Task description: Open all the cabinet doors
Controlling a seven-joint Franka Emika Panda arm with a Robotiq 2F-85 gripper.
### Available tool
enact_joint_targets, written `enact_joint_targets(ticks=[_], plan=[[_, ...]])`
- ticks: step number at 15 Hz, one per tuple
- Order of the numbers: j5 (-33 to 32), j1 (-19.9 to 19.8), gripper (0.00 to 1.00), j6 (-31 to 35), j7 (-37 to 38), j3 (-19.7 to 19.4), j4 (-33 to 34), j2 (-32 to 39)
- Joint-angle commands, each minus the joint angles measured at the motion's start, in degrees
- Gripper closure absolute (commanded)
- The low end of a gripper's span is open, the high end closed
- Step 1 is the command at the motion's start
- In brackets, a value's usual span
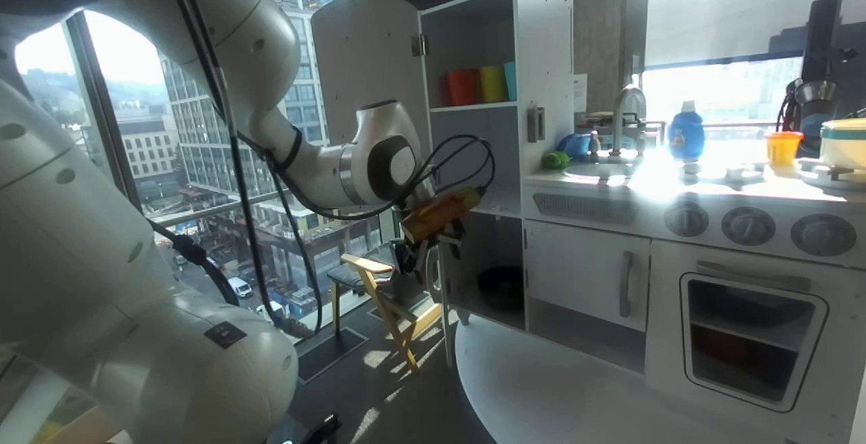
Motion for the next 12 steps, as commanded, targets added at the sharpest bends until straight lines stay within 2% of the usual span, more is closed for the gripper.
enact_joint_targets(ticks=[1,4,8,10,12], plan=[[4.31,6.12,0.00,-6.05,-5.15,-0.17,-0.44,-3.45],[6.18,10.61,0.00,-7.96,-8.69,1.11,-0.38,-3.42],[9.37,15.32,0.00,-2.99,-10.92,2.62,-0.34,-1.64],[8.52,13.94,0.00,-0.46,-7.94,3.88,-0.36,-1.47],[9.21,11.89,0.00,1.99,-4.96,2.81,-0.36,-1.57]])
